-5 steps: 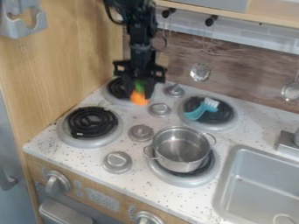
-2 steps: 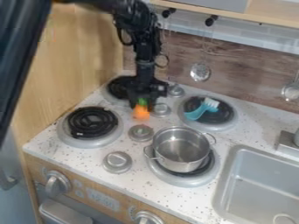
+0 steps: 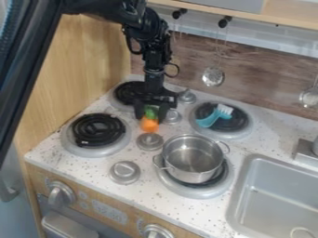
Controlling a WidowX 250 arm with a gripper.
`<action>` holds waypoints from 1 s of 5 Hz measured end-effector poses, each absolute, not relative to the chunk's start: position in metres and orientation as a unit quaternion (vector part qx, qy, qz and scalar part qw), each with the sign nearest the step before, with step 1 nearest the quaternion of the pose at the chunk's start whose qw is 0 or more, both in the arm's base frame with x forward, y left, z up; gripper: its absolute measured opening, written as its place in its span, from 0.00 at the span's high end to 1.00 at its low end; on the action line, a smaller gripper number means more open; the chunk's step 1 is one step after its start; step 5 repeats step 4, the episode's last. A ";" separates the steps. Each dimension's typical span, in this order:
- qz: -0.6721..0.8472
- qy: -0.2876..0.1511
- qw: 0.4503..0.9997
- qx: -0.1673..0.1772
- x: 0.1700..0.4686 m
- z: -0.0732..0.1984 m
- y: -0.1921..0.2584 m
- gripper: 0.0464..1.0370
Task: Pick the orange object from the silver pot to the left side of the stove
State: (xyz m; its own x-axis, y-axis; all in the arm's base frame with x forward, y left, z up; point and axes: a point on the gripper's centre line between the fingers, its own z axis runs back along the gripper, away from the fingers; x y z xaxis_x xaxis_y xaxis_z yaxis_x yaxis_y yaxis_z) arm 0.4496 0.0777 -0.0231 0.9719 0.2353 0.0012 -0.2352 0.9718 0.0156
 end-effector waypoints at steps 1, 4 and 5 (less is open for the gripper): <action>0.100 0.001 0.995 -0.008 0.449 -0.021 0.073 0.02; 0.017 -0.026 1.000 0.005 0.424 0.034 0.060 0.04; 0.017 -0.026 1.000 0.005 0.424 0.034 0.060 0.04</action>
